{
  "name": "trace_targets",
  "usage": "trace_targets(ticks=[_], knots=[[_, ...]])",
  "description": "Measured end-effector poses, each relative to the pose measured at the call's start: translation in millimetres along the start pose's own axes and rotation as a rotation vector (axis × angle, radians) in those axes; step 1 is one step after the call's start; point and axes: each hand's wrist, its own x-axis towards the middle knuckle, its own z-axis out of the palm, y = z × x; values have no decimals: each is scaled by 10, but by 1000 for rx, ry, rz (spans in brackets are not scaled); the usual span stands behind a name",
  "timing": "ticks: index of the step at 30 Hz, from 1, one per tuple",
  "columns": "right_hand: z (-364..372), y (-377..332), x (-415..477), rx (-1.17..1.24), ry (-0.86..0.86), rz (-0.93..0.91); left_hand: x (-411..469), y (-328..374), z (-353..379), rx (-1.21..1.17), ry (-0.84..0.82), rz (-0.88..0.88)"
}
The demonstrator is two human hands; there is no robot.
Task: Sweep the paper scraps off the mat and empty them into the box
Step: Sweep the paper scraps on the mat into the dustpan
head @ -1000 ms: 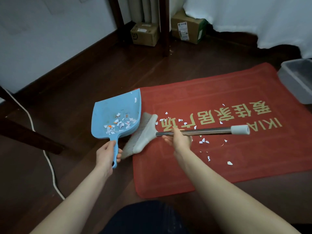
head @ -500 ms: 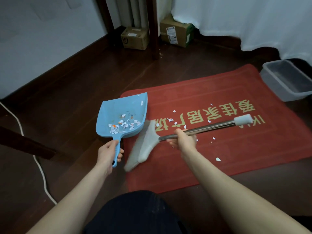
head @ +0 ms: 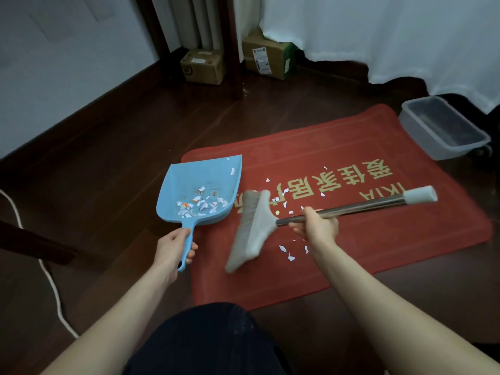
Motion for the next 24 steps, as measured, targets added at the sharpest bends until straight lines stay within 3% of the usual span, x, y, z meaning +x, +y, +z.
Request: trace_targets(ticks=[3,10,16,24], knots=[[-194,-64,84,47,74,-72,27,10,-7,-7,-6,3],[257,-320,143,91,-73,-68,-4,-26,165,-36,20,-28],[-197,-309,412,73,155,-30,59,-69,94,83,-29,-32],[-434,-923,401,-204,14,-390,30,-71,267,216,-139,3]])
